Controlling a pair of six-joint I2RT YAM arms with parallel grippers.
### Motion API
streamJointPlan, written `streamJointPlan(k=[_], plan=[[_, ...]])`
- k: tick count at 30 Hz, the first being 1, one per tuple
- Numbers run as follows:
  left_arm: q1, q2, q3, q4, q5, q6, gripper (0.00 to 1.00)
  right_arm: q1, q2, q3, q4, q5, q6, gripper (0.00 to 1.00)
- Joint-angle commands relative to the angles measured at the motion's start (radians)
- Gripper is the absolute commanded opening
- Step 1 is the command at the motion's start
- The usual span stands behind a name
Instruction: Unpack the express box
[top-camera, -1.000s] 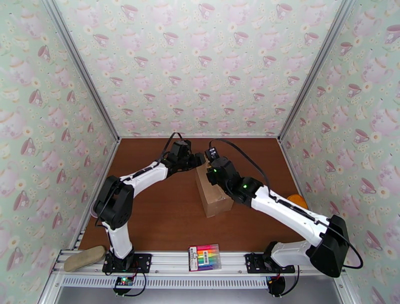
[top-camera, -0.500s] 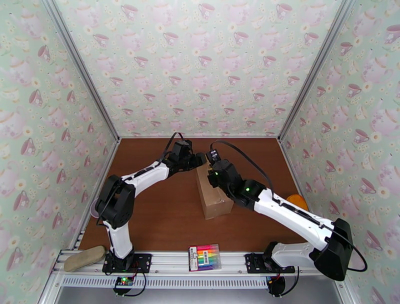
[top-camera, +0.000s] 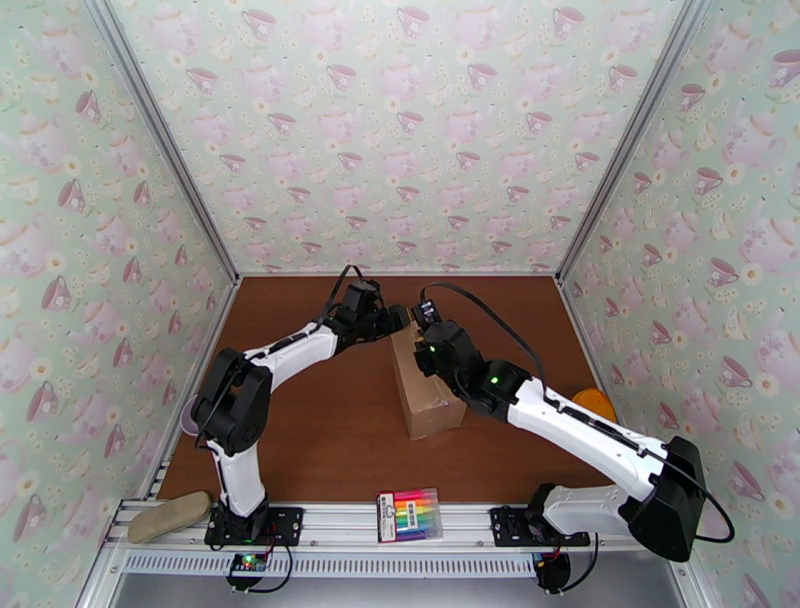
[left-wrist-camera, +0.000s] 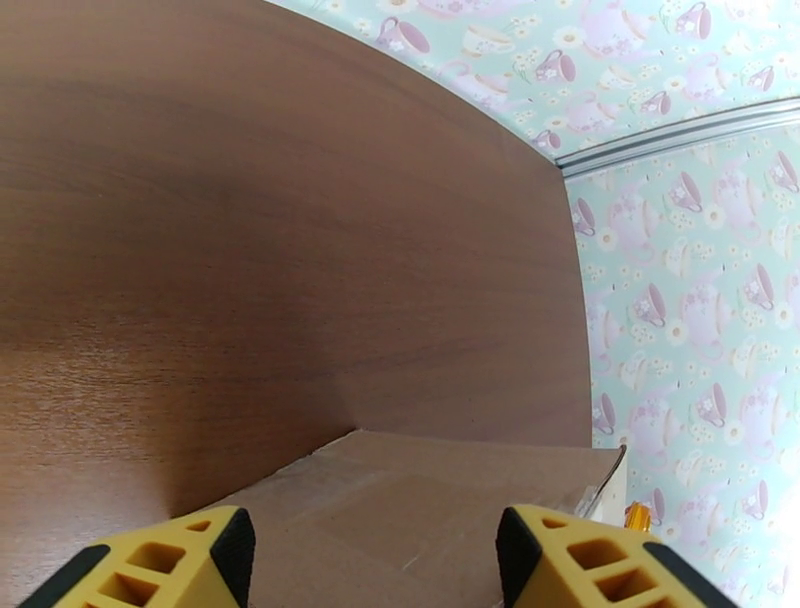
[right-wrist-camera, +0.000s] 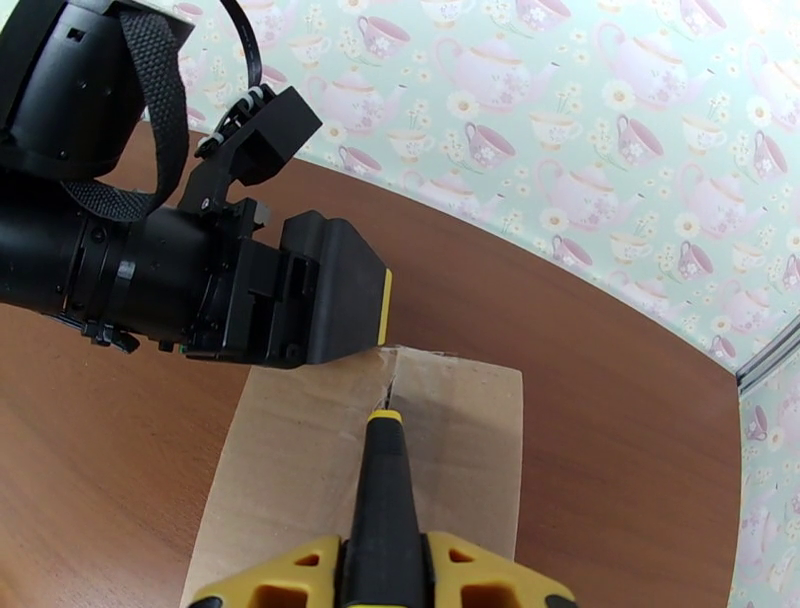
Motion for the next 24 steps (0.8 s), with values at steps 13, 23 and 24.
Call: streamJointPlan(k=[13, 23, 24], plan=[[0.063, -0.124, -0.064, -0.049, 0.098, 0.139, 0.74, 0.013, 0.022, -0.013, -0.050, -0.043, -0.035, 0.00], [0.055, -0.143, -0.070, -0.051, 0.240, 0.184, 0.73, 0.013, 0.049, 0.000, -0.019, -0.062, -0.051, 0.00], [0.053, -0.134, -0.066, -0.053, 0.262, 0.188, 0.73, 0.014, 0.048, 0.000, -0.019, -0.063, -0.051, 0.00]])
